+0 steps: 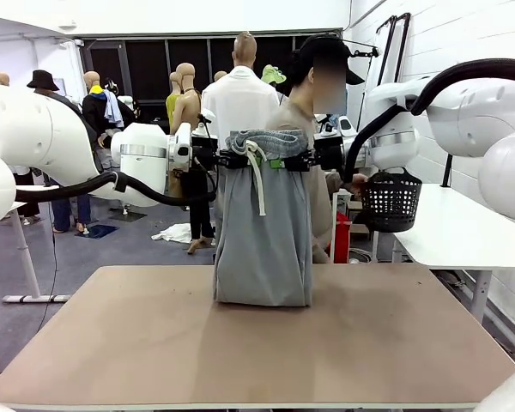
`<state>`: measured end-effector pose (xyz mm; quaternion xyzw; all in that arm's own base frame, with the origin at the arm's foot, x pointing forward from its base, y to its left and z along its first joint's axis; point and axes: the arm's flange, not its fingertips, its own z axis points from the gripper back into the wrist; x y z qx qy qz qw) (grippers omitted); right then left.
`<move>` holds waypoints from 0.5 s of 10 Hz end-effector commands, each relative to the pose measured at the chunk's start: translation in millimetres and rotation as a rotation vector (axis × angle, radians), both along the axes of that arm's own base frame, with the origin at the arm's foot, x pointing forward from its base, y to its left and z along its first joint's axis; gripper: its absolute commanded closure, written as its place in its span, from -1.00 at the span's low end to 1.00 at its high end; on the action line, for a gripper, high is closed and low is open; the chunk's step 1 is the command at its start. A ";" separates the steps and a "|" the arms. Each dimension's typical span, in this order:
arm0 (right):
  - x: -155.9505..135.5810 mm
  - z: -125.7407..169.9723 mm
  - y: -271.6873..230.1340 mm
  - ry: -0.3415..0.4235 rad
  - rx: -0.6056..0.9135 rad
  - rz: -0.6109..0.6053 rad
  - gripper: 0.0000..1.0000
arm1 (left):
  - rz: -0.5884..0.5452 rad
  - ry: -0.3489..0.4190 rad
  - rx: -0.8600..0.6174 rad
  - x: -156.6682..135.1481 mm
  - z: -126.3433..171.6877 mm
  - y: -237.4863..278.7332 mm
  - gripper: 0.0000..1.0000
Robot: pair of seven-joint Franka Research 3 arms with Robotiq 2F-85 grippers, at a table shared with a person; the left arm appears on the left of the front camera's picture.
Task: Fold the training pants.
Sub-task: Fold the Training pants in half.
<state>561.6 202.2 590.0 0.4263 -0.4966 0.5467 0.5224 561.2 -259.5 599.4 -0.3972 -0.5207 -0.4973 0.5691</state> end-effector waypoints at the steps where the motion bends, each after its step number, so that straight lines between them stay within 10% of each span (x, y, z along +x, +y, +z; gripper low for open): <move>1: -5.1 2.3 0.4 -0.002 0.001 0.007 1.00 | 0.000 -0.006 -0.009 -2.0 0.2 -0.5 1.00; 5: 15.6 7.7 4.0 -0.023 -0.002 0.006 1.00 | 0.036 -0.030 0.056 34.4 0.0 -0.9 1.00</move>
